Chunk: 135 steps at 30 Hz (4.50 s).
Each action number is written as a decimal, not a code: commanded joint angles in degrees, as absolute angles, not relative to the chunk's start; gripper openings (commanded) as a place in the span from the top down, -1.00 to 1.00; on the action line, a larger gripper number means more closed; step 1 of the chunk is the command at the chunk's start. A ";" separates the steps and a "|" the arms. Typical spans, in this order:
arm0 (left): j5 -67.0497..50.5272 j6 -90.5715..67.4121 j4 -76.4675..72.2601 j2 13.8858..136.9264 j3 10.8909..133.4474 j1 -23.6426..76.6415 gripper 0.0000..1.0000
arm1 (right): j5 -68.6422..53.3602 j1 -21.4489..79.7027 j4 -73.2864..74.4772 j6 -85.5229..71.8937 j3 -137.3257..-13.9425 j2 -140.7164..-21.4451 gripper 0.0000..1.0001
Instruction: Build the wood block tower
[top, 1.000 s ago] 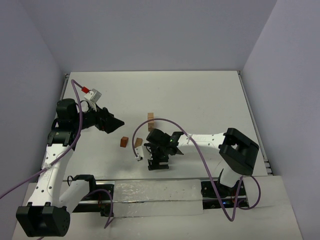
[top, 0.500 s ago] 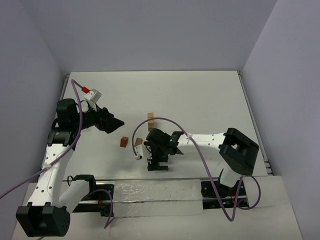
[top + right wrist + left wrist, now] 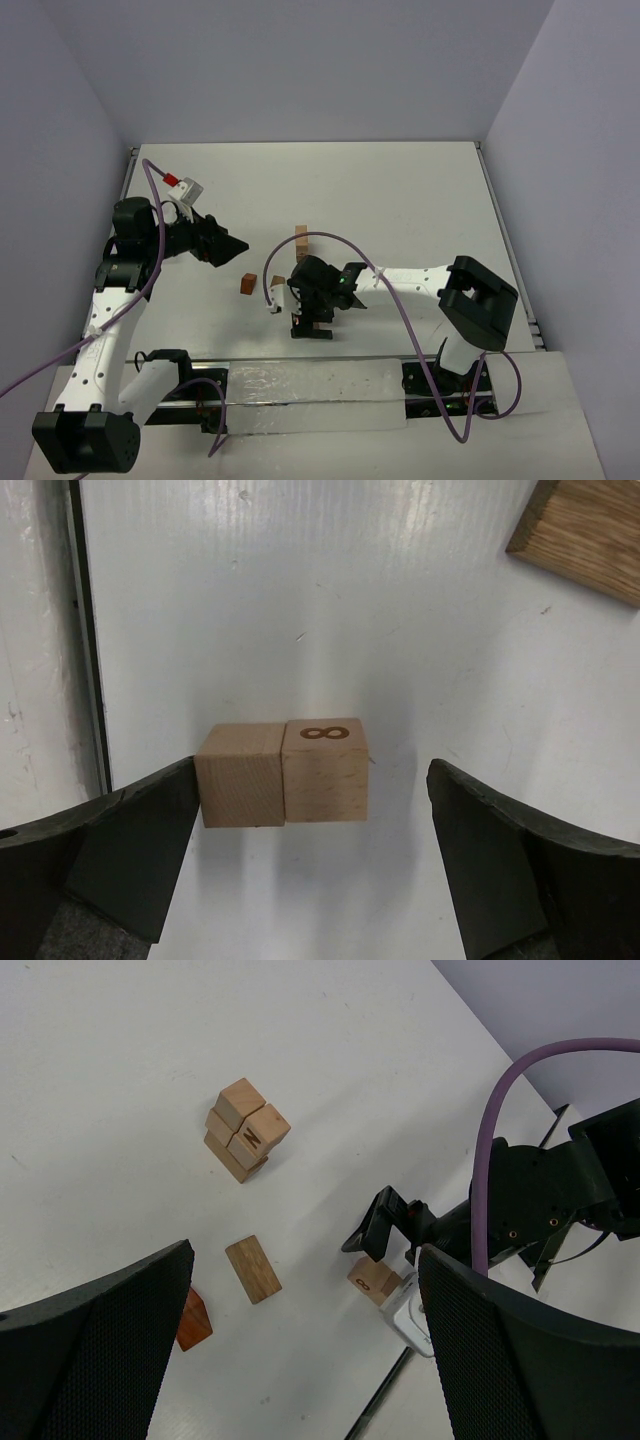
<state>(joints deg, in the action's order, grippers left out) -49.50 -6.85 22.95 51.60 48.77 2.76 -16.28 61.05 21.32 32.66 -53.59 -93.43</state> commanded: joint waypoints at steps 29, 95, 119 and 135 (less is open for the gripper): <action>-49.92 -6.84 21.93 51.94 50.17 2.29 -0.98 | -14.99 62.40 17.06 30.23 -51.46 -89.24 -0.27; -57.27 1.05 31.73 70.01 66.50 -5.19 -0.99 | -23.21 38.76 56.60 49.31 -112.11 -117.56 0.17; -57.09 1.41 32.17 71.89 67.68 -5.54 -0.99 | -23.29 38.90 55.71 48.87 -112.34 -119.14 0.10; -56.87 1.67 32.43 72.25 67.68 -5.62 -0.99 | -22.85 38.94 55.72 49.22 -113.29 -120.50 0.07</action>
